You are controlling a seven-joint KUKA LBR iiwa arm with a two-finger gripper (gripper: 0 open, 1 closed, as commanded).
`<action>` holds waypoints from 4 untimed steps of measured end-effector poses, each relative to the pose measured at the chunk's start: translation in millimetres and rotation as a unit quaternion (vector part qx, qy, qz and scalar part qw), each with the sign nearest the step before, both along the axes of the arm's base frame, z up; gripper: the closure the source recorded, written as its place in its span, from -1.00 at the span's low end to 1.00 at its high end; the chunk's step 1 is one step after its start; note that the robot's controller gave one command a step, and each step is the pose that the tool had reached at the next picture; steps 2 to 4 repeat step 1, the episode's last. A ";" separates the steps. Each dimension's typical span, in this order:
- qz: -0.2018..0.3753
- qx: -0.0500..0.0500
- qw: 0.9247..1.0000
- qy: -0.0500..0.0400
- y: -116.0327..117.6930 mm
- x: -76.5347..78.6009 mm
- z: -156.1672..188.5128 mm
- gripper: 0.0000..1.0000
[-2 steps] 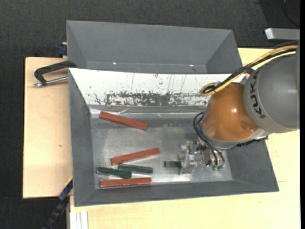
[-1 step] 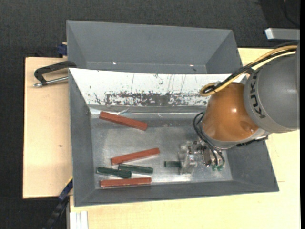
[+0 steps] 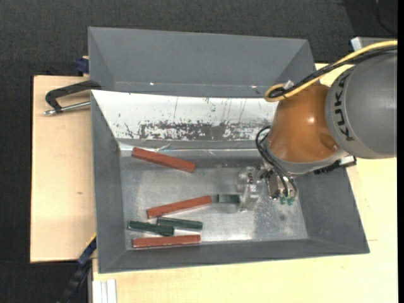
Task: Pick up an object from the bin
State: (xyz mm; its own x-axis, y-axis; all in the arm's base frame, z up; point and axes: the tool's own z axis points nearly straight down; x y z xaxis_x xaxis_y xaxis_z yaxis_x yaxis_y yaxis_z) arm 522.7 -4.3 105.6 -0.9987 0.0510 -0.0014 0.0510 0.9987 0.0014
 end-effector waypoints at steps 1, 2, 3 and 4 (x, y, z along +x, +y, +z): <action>-0.007 0.000 1.000 -0.001 5.4 -27.3 114.6 1.00; -0.007 0.000 1.000 -0.001 5.4 -27.3 114.6 1.00; -0.007 0.000 1.000 -0.001 5.4 -27.3 114.6 1.00; -0.007 0.000 1.000 -0.001 5.4 -27.3 114.6 1.00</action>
Offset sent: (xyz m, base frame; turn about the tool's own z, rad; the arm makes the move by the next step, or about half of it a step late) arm 0.0000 0.0000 0.0000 0.0000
